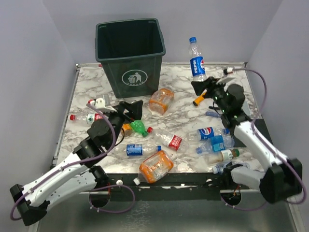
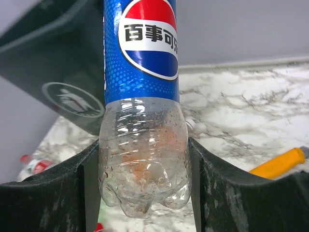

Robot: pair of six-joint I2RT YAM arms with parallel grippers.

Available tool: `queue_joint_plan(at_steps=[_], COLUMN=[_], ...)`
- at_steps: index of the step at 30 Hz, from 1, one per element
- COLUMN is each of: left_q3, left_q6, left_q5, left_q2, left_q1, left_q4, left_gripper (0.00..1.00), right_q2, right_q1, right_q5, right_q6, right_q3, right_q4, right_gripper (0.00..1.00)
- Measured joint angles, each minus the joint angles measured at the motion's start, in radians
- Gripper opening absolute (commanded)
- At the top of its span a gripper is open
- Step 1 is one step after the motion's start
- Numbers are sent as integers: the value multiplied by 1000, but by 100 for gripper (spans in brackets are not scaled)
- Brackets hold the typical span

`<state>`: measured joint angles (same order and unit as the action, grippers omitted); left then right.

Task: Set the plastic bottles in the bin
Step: Pick up the plastic bottle from the corner of the board.

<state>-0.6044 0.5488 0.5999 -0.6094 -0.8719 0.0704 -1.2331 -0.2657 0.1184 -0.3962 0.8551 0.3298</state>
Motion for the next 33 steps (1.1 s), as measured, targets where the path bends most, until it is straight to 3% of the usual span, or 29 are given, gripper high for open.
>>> queue_joint_plan(at_steps=[4, 11, 16, 23, 29, 33], left_q3=[-221, -429, -613, -706, -740, -759], left_q6=[62, 66, 91, 175, 216, 242], left_q5=[-103, -339, -505, -724, -777, -789], left_q2=[-190, -451, -634, -765, -787, -792], left_q1=[0, 0, 2, 7, 13, 30], left_q4=[6, 167, 287, 496, 544, 558], left_gripper=[99, 99, 99, 99, 77, 48], right_q2=[264, 603, 715, 744, 736, 736], right_q1=[-10, -10, -12, -12, -12, -13], right_q5=[58, 287, 396, 472, 506, 517], right_q6=[-21, -150, -236, -288, -295, -291], right_q3=[-97, -246, -334, -349, -355, -369], right_q4=[-1, 36, 49, 88, 126, 142], right_gripper=[36, 36, 36, 36, 35, 35])
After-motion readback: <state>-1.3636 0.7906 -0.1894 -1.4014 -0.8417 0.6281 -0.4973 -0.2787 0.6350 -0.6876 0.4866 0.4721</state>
